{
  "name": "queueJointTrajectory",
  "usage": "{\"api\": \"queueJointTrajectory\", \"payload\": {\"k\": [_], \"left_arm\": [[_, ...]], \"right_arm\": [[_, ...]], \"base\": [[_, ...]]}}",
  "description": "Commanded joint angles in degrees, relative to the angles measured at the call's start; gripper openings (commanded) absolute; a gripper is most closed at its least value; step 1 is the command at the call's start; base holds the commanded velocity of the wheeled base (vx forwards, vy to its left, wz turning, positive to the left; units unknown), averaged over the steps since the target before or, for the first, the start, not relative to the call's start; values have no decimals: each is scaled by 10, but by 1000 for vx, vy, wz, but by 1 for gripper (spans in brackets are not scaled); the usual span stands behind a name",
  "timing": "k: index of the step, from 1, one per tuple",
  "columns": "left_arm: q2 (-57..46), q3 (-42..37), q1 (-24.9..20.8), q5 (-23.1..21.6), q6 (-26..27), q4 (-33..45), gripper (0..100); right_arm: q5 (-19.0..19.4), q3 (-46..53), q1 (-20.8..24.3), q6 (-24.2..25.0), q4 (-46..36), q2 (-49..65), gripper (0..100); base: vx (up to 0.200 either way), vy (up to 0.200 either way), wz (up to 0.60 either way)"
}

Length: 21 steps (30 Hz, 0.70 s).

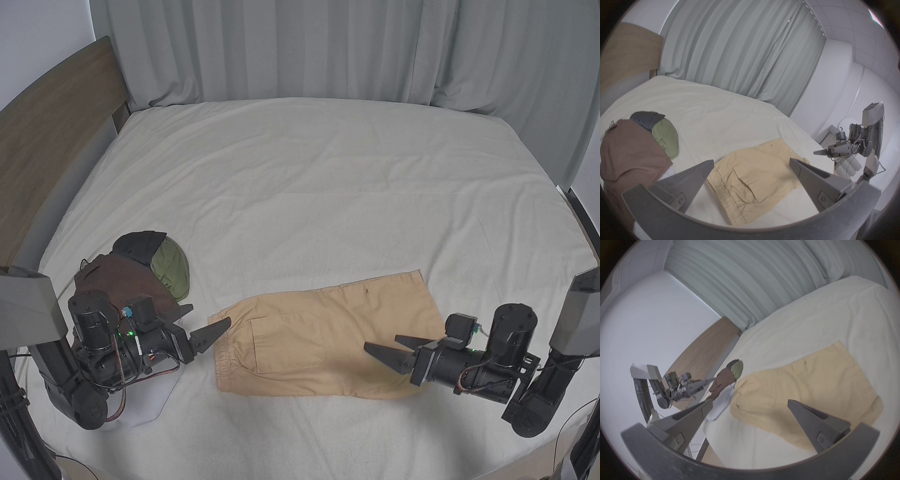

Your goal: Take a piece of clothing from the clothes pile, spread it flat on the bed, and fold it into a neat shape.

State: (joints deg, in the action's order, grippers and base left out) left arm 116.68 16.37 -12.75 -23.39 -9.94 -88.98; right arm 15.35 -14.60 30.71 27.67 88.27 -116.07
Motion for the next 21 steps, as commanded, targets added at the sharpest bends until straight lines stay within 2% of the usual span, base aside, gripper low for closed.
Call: {"api": "queueJointTrajectory", "payload": {"k": [1, 21], "left_arm": [[22, 2, -9, -2, -18, -1, 100], [70, 12, -16, -2, -61, -1, 100]], "right_arm": [[6, -5, -21, -5, 1, 45, 100], [5, -6, -15, -9, 0, 88, 100]], "base": [[0, 0, 0], [0, 0, 0]]}}
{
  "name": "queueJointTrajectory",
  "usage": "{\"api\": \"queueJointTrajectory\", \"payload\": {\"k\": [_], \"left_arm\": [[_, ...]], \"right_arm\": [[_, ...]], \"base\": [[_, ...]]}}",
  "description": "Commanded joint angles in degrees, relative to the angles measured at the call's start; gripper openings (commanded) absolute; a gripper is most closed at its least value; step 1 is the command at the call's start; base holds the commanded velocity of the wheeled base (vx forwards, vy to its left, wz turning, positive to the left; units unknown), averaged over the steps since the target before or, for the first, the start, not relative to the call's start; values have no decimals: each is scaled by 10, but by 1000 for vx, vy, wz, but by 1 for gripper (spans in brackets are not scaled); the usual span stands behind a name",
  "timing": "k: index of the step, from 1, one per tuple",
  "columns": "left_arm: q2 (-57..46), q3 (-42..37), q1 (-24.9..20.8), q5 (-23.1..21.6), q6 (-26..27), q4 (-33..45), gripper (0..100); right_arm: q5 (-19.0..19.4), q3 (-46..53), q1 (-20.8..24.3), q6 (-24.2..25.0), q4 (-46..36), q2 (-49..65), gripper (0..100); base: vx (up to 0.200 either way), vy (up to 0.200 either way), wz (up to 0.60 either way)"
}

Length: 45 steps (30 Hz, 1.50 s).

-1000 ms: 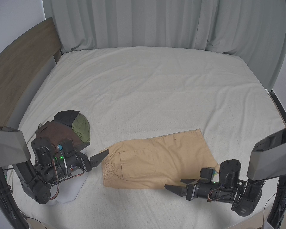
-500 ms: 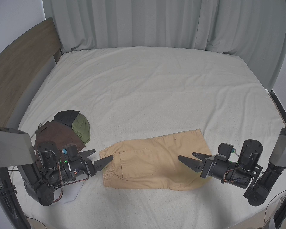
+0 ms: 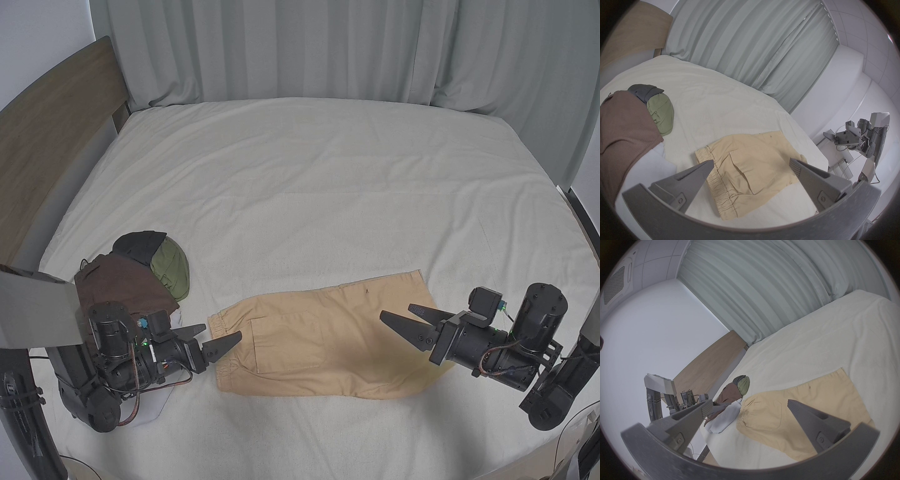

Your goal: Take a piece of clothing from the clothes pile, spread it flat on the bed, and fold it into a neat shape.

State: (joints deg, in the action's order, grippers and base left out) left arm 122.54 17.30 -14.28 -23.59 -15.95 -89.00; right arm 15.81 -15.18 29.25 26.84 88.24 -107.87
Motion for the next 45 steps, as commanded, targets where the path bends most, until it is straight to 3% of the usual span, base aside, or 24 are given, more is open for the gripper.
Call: {"api": "queueJointTrajectory", "payload": {"k": [1, 38, 45], "left_arm": [[12, 3, 0, 0, -1, 0, 100], [168, 58, 25, 2, -29, -1, 100], [198, 88, 28, 4, -55, -1, 100]], "right_arm": [[0, 0, -1, 0, 0, 5, 100], [-1, 6, 3, 0, 0, -1, 100], [-2, 6, 8, 0, 0, -10, 100]], "base": [[0, 0, 0], [0, 0, 0], [0, 0, 0]]}}
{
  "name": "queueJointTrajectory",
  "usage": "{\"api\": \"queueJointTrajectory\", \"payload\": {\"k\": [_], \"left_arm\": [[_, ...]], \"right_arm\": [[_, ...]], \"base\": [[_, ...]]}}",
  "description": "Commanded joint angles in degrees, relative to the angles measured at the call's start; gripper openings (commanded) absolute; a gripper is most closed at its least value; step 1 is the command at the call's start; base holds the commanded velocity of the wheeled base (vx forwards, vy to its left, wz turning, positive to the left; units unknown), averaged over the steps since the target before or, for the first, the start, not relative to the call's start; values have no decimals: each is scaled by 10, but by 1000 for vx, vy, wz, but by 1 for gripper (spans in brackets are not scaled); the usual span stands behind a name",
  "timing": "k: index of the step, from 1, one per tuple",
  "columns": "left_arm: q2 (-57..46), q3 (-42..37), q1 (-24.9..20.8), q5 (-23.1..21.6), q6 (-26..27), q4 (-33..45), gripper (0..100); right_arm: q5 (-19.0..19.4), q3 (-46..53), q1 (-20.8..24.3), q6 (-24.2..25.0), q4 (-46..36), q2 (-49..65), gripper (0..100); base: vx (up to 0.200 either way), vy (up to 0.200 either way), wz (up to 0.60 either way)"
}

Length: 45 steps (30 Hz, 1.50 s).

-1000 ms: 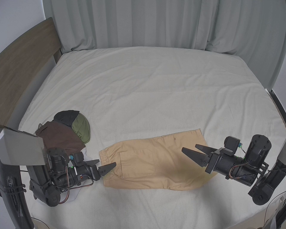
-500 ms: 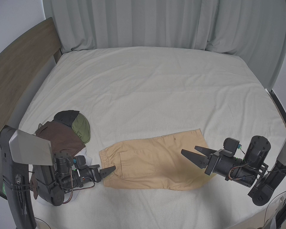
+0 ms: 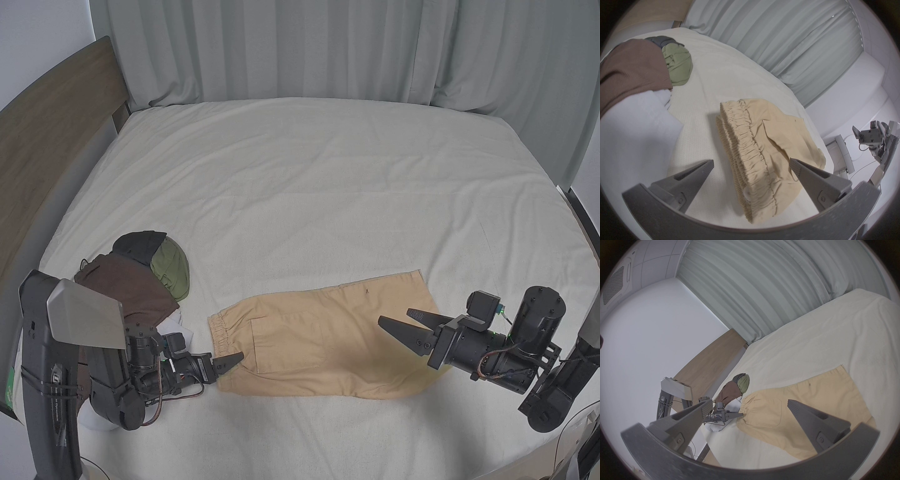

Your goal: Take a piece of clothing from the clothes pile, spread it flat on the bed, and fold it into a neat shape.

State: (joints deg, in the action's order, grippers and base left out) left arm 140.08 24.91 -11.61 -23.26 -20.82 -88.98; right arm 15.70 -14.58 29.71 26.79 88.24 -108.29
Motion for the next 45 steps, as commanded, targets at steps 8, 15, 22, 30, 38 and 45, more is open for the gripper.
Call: {"api": "queueJointTrajectory", "payload": {"k": [8, 15, 22, 30, 38, 45], "left_arm": [[24, 32, -6, 3, -73, -1, 100], [27, 57, -16, 4, -136, -1, 100], [33, 68, -38, 20, -161, -1, 100], [50, 81, -39, 42, -160, -1, 100], [50, 80, -38, 42, -159, -1, 100], [51, 80, -38, 43, -159, -1, 100]], "right_arm": [[-1, 0, 4, 0, 0, -10, 100], [-1, 0, 4, 1, 1, -22, 100], [-1, 0, 4, 1, 0, -22, 100], [-1, 0, 4, 2, 1, -22, 100], [-1, 0, 4, 1, 0, -22, 100], [-1, 0, 4, 1, 1, -22, 100]], "base": [[0, 0, 0], [0, 0, 0], [0, 0, 0], [0, 0, 0], [0, 0, 0], [0, 0, 0]]}}
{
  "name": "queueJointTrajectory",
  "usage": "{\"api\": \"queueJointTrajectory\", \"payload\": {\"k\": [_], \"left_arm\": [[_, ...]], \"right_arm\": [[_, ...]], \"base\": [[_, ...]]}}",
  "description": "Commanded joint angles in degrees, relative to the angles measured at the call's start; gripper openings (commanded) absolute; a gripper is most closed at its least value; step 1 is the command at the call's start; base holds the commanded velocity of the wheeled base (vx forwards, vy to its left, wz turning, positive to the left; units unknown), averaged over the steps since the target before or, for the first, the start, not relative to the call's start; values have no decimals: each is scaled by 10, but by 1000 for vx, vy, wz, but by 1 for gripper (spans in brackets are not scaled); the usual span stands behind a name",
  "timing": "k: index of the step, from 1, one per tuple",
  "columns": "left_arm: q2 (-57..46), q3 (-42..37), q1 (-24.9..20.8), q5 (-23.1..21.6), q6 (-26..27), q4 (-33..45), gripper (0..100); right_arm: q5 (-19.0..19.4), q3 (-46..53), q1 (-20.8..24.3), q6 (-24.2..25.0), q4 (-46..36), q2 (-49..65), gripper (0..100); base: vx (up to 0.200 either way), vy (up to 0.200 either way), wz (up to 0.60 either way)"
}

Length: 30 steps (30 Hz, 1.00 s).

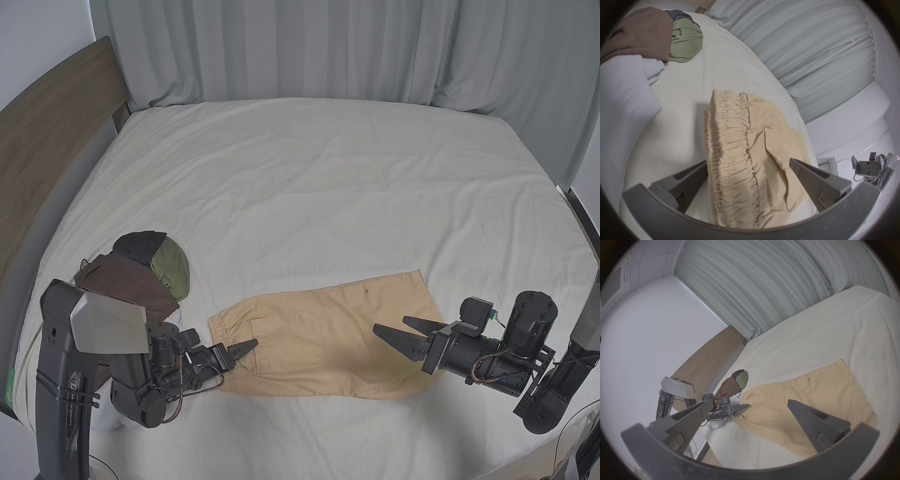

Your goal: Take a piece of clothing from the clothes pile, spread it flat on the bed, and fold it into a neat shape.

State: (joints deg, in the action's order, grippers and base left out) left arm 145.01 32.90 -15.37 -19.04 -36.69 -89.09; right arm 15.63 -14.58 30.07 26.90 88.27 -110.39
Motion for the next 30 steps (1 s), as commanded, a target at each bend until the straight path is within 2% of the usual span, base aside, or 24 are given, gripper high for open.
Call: {"api": "queueJointTrajectory", "payload": {"k": [1, 10, 11, 30], "left_arm": [[2, 0, 0, 1, 0, 0, 100], [2, 0, 2, 0, 0, 1, 100], [2, 0, 2, 0, 0, 0, 0], [-2, -6, 3, -1, 0, 0, 0]], "right_arm": [[0, 0, 0, 0, 0, -1, 100], [0, -1, 0, 0, 0, -1, 100], [0, 0, 0, 0, 1, -1, 100], [0, 0, 0, 0, 1, -1, 100]], "base": [[0, 0, 0], [0, 0, 0], [0, 0, 0], [0, 0, 0]]}}
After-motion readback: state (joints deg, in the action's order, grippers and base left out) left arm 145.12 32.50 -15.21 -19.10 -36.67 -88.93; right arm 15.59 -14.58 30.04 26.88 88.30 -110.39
